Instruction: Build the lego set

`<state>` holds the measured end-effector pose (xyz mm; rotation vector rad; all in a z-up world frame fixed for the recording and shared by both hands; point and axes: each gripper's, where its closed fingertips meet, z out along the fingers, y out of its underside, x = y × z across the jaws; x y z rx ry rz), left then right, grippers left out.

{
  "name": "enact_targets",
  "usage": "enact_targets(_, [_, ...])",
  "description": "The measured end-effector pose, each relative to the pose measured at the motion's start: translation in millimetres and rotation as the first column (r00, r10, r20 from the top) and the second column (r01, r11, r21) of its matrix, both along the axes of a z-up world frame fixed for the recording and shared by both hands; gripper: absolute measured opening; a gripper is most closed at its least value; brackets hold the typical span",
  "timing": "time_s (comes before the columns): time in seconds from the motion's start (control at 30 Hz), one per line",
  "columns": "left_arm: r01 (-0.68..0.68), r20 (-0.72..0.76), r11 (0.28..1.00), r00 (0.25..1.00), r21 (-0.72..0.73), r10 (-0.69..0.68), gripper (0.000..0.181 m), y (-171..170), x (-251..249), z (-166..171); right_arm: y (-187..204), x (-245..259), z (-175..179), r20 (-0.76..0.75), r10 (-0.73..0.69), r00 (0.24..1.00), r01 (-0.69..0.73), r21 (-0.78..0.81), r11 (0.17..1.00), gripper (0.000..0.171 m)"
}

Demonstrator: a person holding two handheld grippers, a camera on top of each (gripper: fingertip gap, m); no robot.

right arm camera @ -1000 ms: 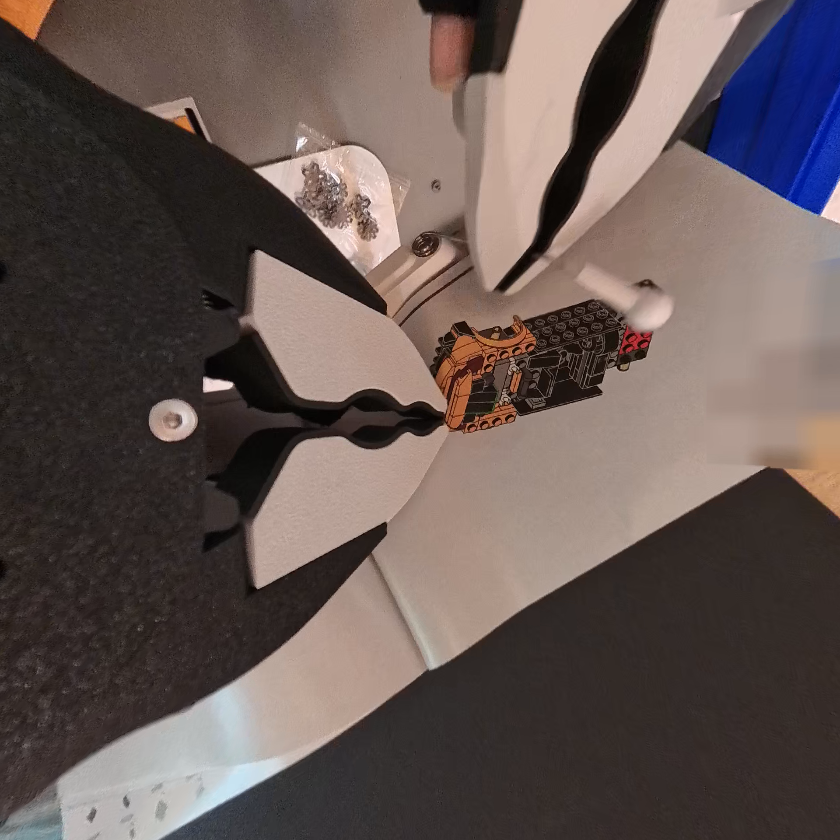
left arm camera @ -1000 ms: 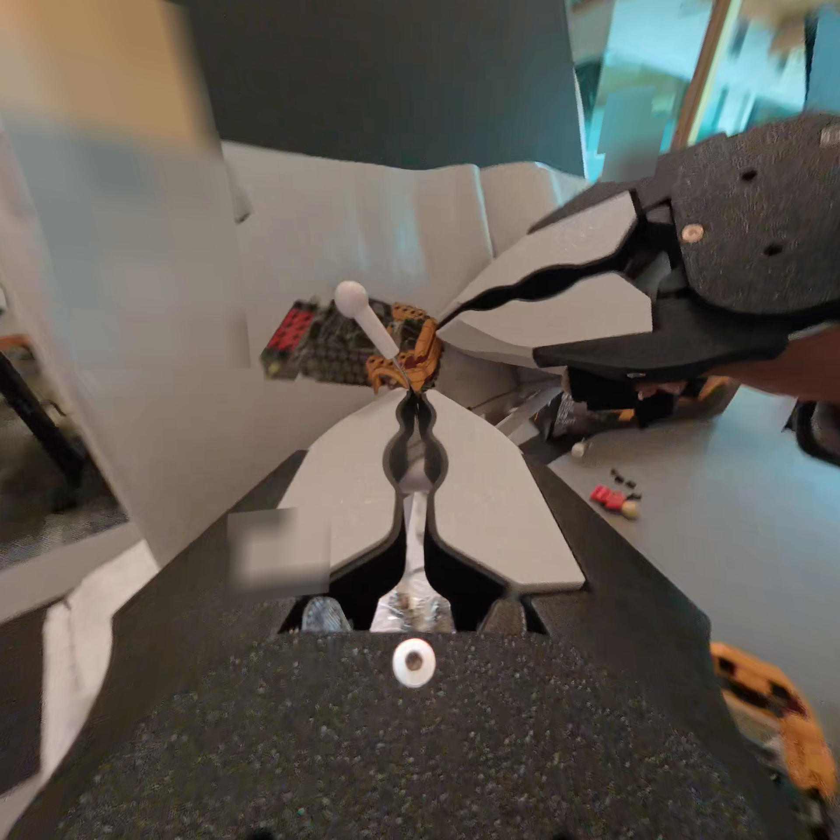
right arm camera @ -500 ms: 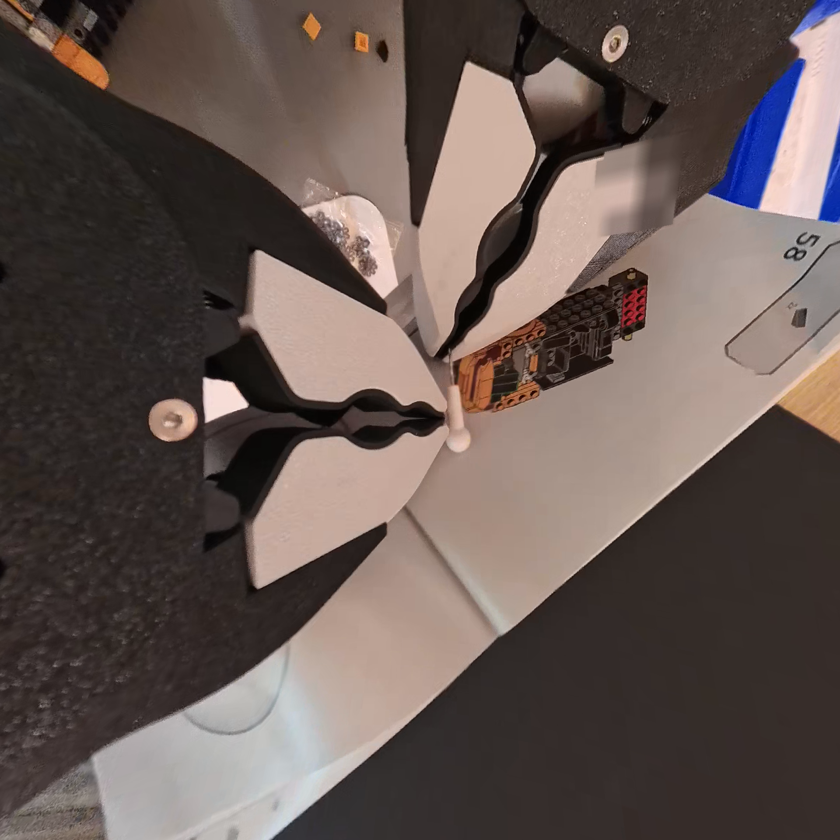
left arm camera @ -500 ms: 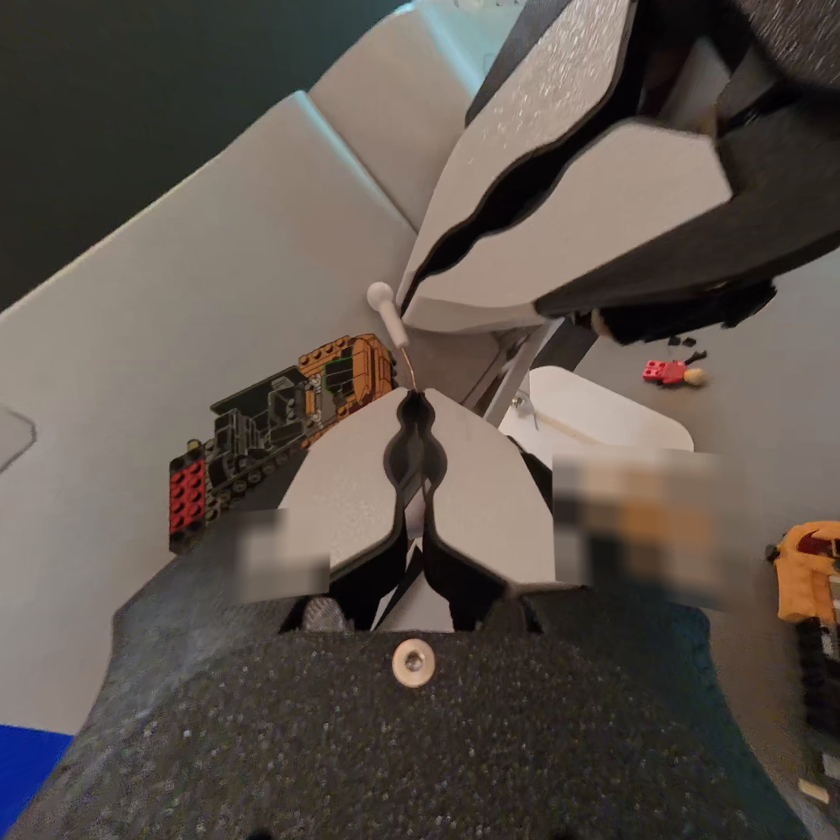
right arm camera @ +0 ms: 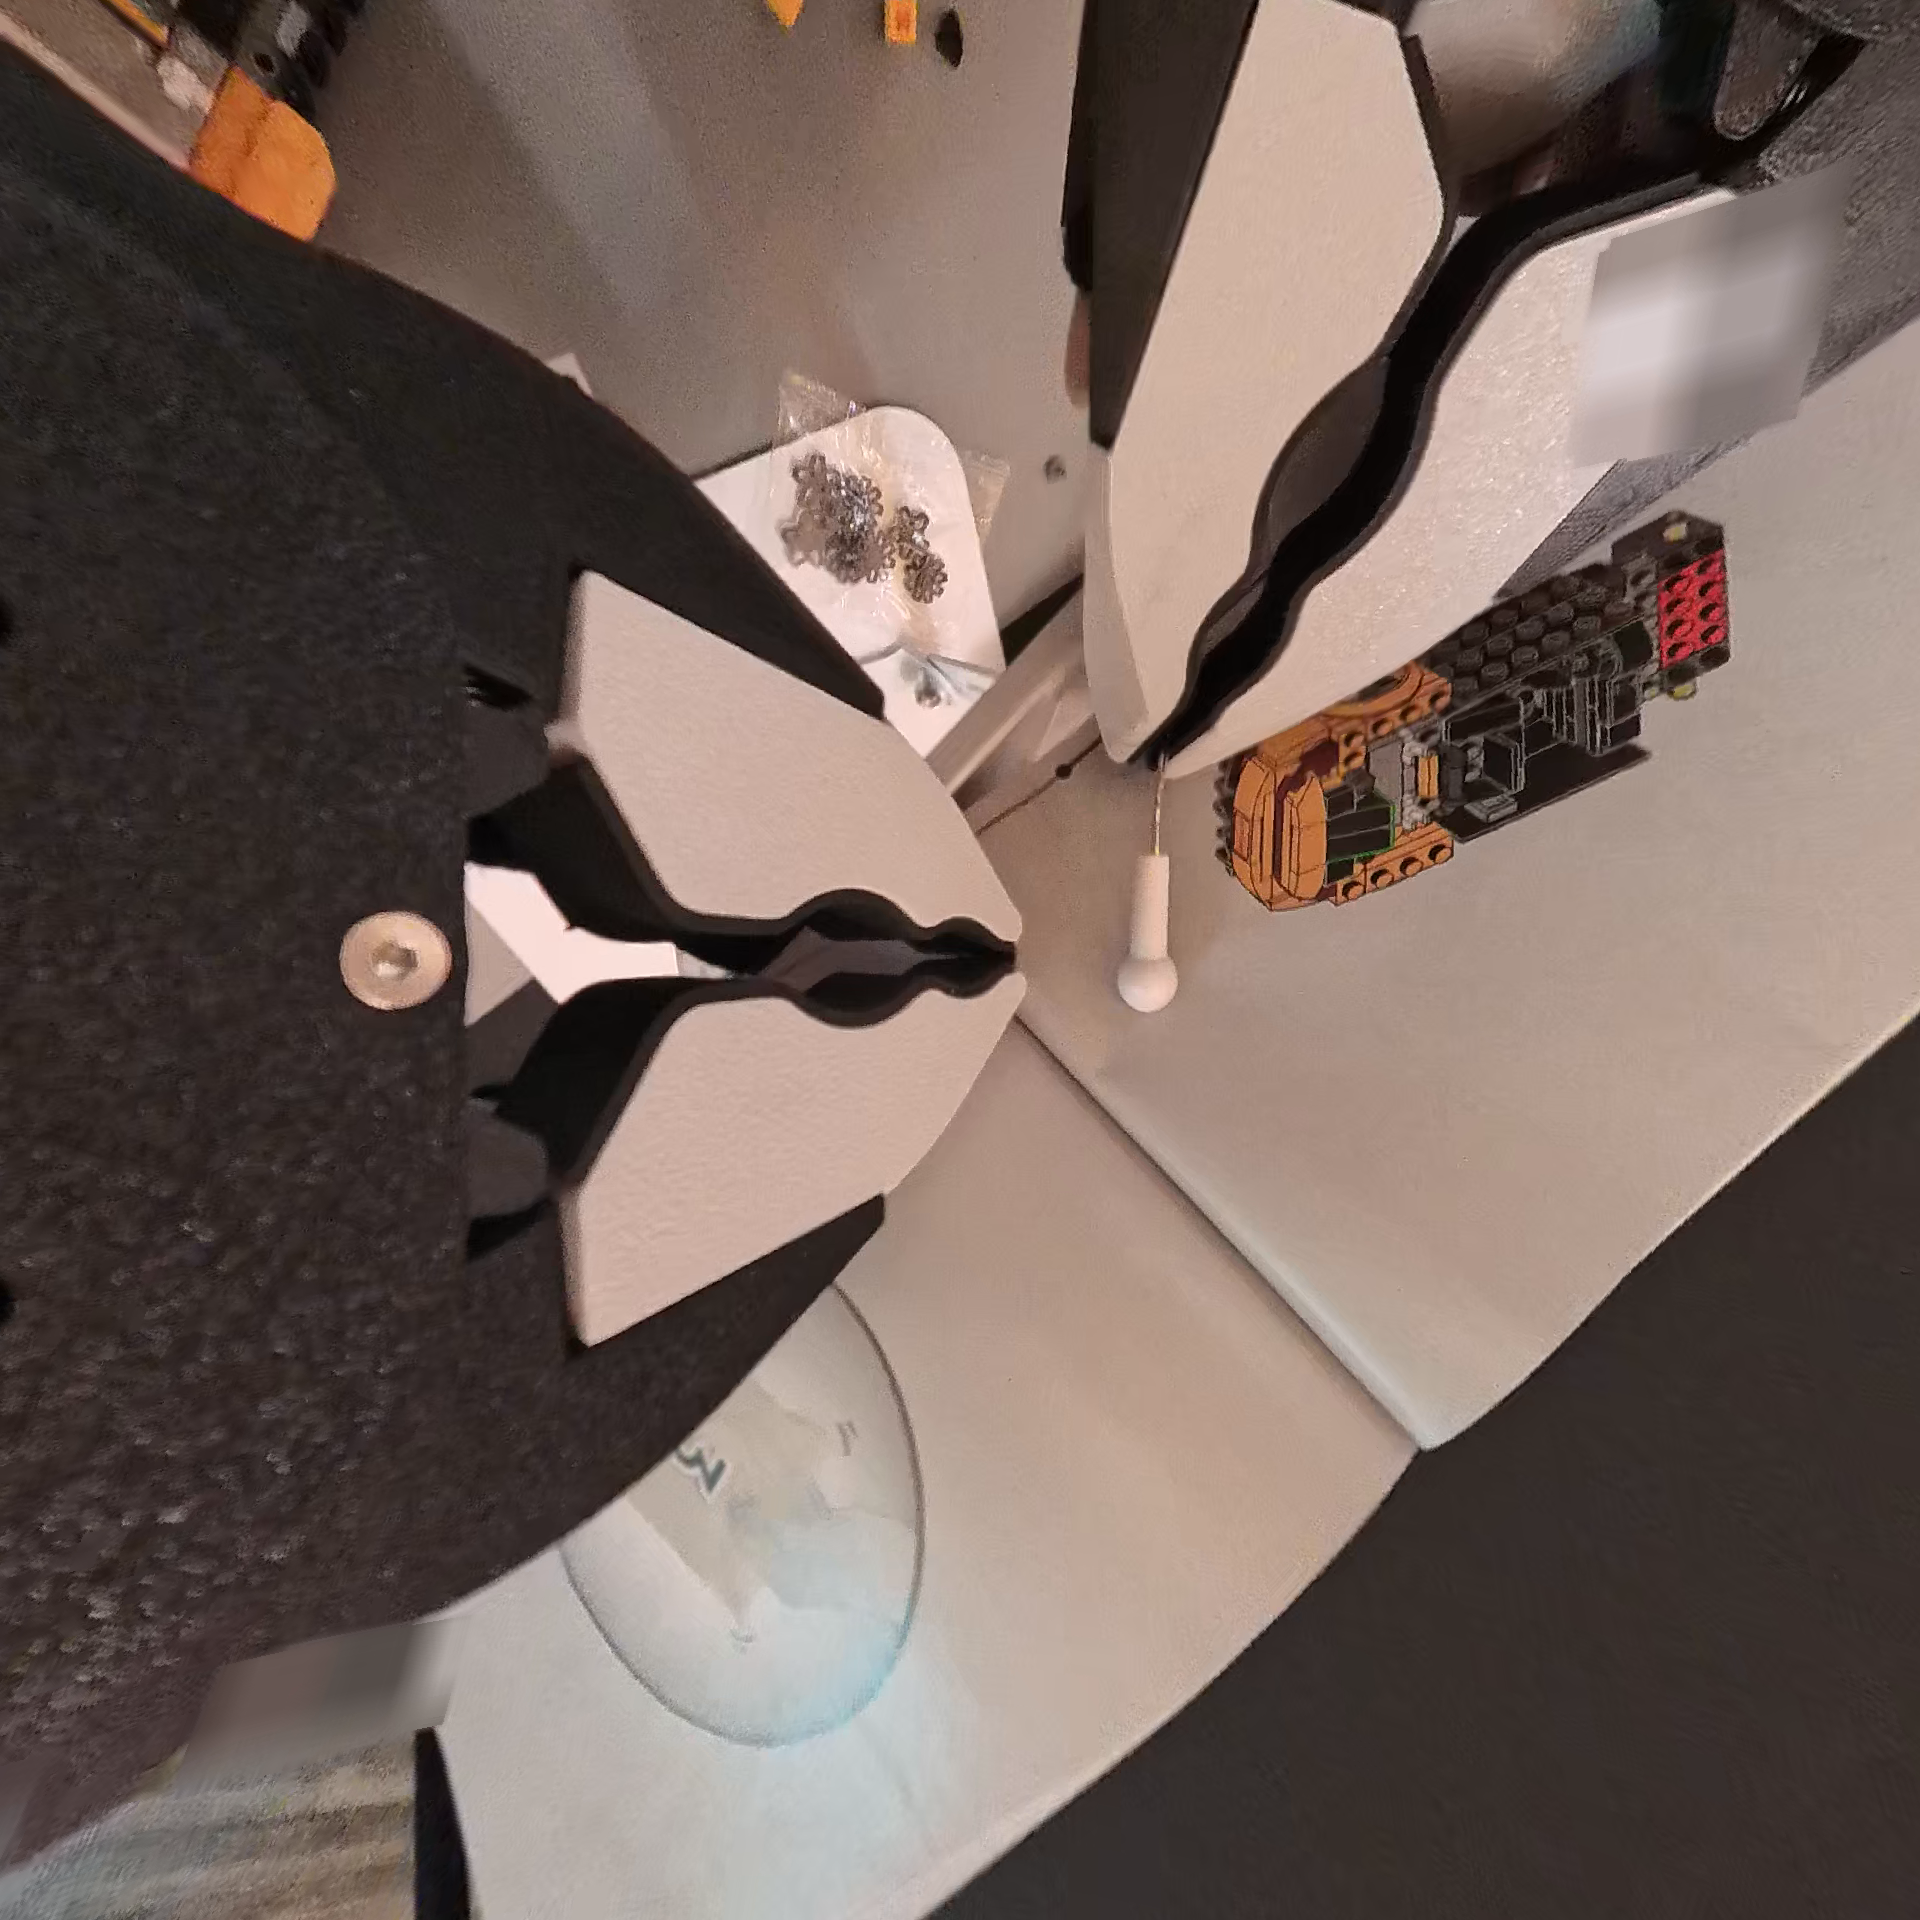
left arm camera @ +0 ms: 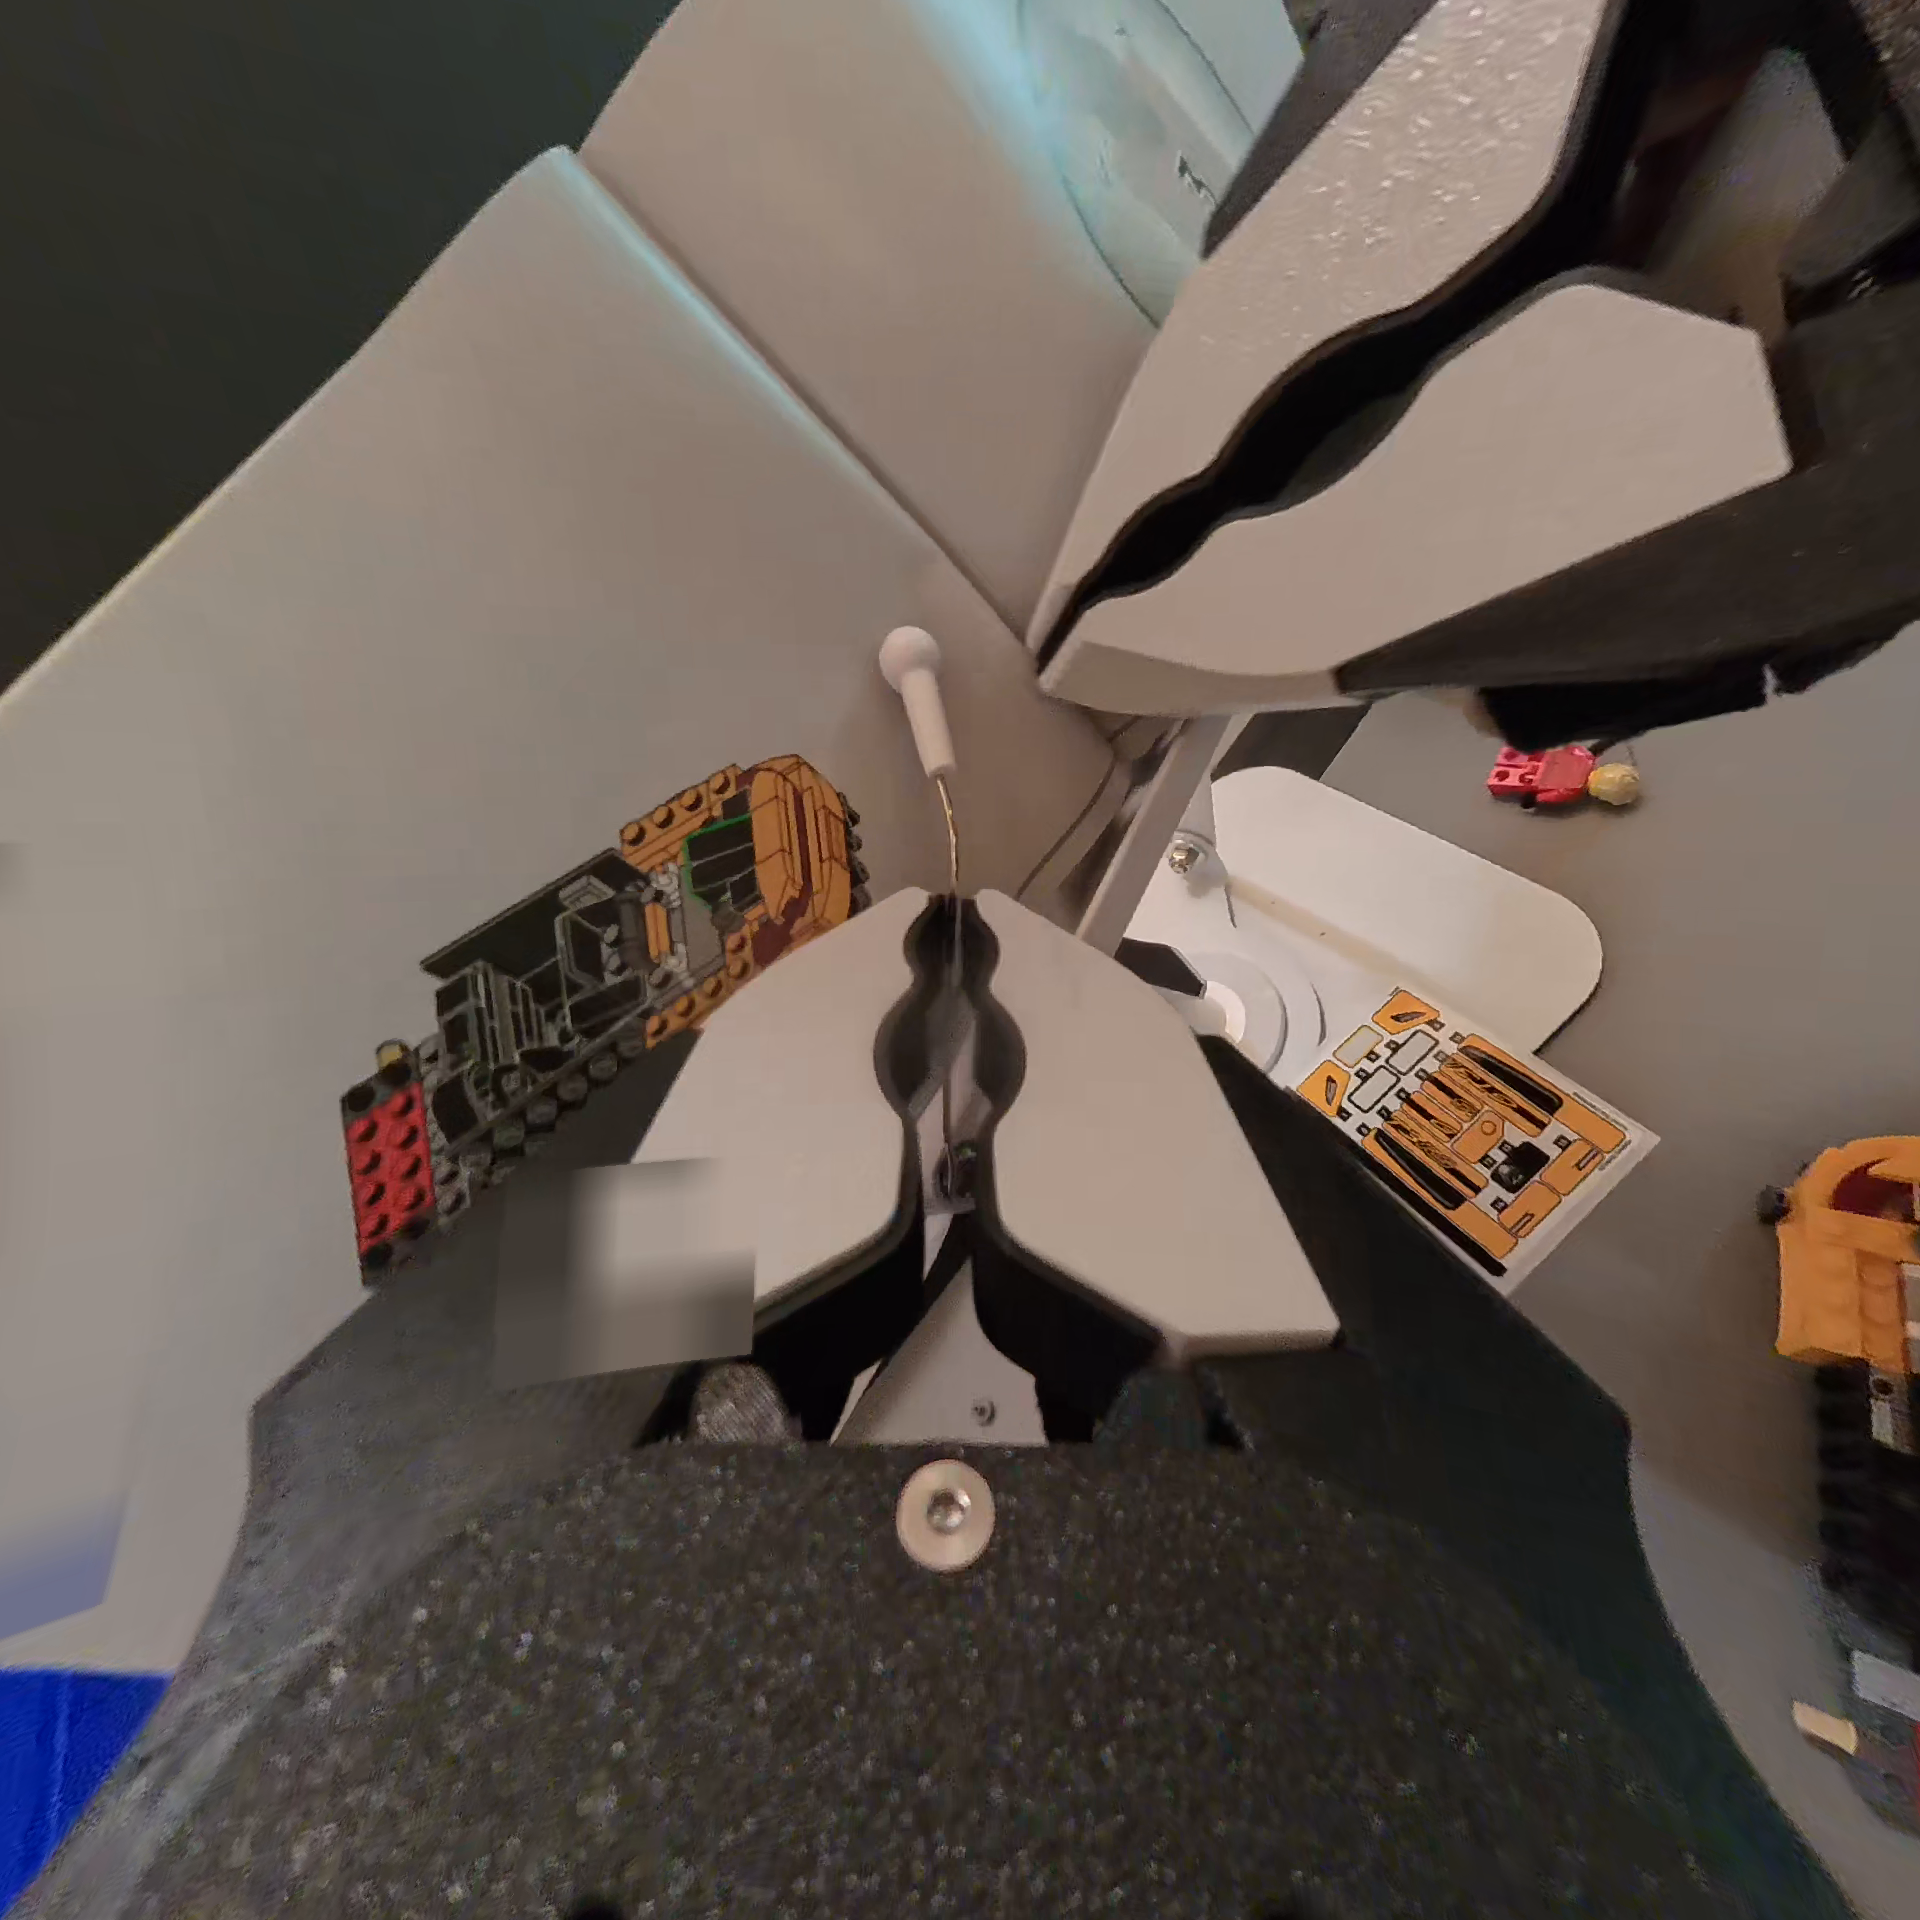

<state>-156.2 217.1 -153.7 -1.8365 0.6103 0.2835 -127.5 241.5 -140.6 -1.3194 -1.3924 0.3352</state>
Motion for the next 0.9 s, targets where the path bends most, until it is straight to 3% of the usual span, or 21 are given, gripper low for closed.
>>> enact_targets(0.03, [-0.010, 0.013, 0.999, 1.000, 0.042, 0.009, 0.009, -3.6, 0.4, 4.3, -3.4, 2.9, 1.2, -0.027, 0.003, 1.000, -0.004, -0.015, 1.000, 0.000])
enact_targets(0.2, [-0.118, 0.218, 0.970, 0.973, 0.214, 0.070, 0.008, -37.3, -3.7, 20.4, -22.5, 31.5, 24.4, -0.266, -0.029, 0.964, 0.012, -0.063, 0.998, 0.001])
enact_targets(0.37, [-0.187, 0.463, 0.942, 0.885, 0.279, 0.039, 0.000, -68.9, -8.6, 26.4, -54.5, 62.1, 48.9, -0.466, -0.022, 0.884, -0.002, -0.051, 0.999, 0.002])
enact_targets(0.5, [-0.052, 0.519, 0.955, 0.848, 0.293, -0.113, 0.000, -82.5, 24.2, 28.4, -119.5, 57.3, 54.6, -0.520, 0.186, 0.833, -0.236, -0.030, 0.971, 0.000])
enact_targets(0.6, [0.073, 0.498, 0.934, 0.830, 0.351, -0.252, 0.000, -94.5, 61.3, 29.4, -165.3, 50.7, 59.3, -0.598, 0.337, 0.727, -0.463, -0.065, 0.884, 0.000])
enact_targets(0.77, [0.126, 0.598, 0.864, 0.673, 0.487, -0.436, 0.000, -114.7, 89.5, 49.2, -173.8, 70.5, 70.2, -0.871, 0.205, 0.447, -0.637, -0.149, 0.757, 0.000])
enact_targets(0.9, [0.115, 0.708, 0.816, 0.439, 0.566, -0.553, 0.000, -130.1, 86.0, 74.7, -208.8, 70.8, 69.4, -0.878, 0.313, 0.362, -0.744, -0.069, 0.665, 0.000])
